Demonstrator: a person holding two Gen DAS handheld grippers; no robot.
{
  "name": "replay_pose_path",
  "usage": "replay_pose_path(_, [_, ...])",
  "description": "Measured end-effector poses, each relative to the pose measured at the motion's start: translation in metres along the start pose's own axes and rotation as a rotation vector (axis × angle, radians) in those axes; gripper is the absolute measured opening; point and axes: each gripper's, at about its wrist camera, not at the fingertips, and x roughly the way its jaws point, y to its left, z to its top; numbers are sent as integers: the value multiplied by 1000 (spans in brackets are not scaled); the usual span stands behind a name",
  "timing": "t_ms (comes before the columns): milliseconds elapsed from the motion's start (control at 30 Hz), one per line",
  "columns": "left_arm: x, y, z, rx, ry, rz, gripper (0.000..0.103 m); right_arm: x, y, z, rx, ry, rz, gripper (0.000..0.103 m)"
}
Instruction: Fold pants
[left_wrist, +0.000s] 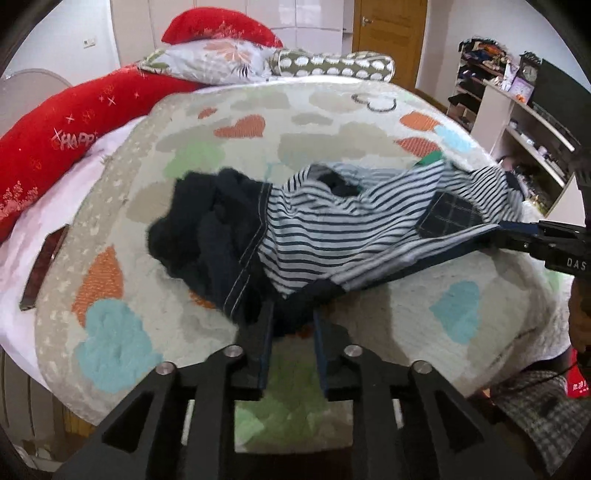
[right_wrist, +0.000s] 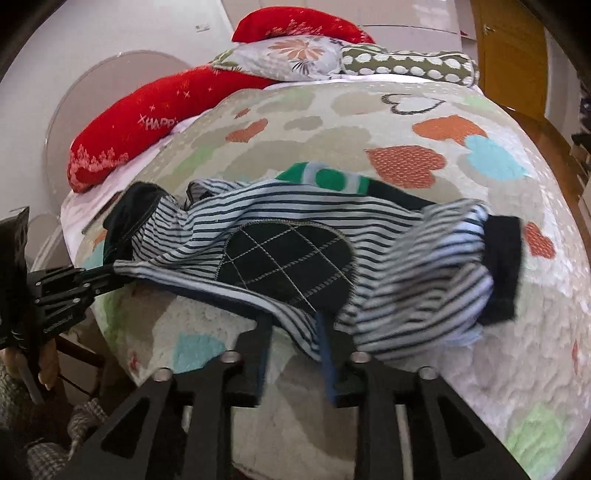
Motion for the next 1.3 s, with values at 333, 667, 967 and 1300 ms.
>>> replay_pose_path(333, [-19, 28, 48, -136, -110, -63, 38, -68, -73, 0, 201, -186, -179, 50])
replay_pose_path(667, [80, 62, 63, -248, 9, 150, 31, -12, -79, 48, 138, -74, -215, 13])
replay_pose_path(967, [81, 61, 50, -276, -64, 222, 29, -31, -131, 40, 373, -163, -201, 16])
replay_pose_path(1300, [80, 59, 49, -251, -81, 214, 29, 2, -125, 27, 414, -94, -29, 51])
